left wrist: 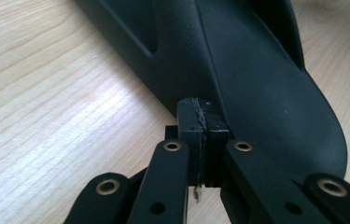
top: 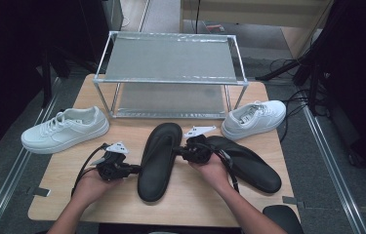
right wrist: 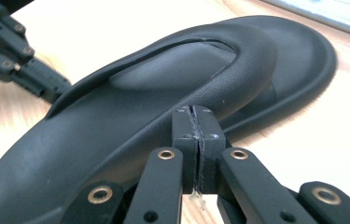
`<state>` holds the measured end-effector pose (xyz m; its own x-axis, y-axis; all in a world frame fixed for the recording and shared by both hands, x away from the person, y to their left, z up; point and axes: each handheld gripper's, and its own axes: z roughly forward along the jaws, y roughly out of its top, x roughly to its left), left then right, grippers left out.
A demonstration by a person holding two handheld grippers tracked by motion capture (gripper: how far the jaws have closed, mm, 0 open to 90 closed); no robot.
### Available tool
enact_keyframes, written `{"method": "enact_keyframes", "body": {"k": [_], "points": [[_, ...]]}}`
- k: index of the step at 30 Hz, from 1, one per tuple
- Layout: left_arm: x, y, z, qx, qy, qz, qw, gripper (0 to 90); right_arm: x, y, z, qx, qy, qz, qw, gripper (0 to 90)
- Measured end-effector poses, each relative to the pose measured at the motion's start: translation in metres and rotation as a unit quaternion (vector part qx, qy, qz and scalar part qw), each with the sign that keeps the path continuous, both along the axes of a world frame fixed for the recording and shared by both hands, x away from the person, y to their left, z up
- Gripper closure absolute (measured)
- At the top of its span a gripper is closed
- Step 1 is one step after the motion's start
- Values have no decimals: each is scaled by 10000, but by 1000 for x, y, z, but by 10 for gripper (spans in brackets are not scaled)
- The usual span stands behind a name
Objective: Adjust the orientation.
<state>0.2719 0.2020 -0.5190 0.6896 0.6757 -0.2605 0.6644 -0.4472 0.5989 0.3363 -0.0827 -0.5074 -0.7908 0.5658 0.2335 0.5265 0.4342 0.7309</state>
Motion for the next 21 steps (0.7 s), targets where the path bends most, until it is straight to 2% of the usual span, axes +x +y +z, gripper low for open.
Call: {"method": "enact_keyframes", "body": {"k": [4,6,10,12,15,21], "points": [[0,-2,0,-31,50,-63,10000,900,2,0,0,-11,-18,-38,10000,896],[-1,-5,-1,-120,117,-128,9998,899,3,-1,0,-20,-24,-64,10000,897],[-1,-11,-1,-66,70,-207,9997,898,5,-3,1,-49,-50,-100,9999,899],[0,-10,-1,-190,195,-212,9994,898,5,-2,0,-52,-48,-118,9999,899],[1,-8,-2,-249,238,-251,9991,892,6,-2,0,-54,-56,-131,9999,896],[0,-1,4,-292,24,-134,9995,661,7,-8,3,-108,-118,-85,9998,829]]}}
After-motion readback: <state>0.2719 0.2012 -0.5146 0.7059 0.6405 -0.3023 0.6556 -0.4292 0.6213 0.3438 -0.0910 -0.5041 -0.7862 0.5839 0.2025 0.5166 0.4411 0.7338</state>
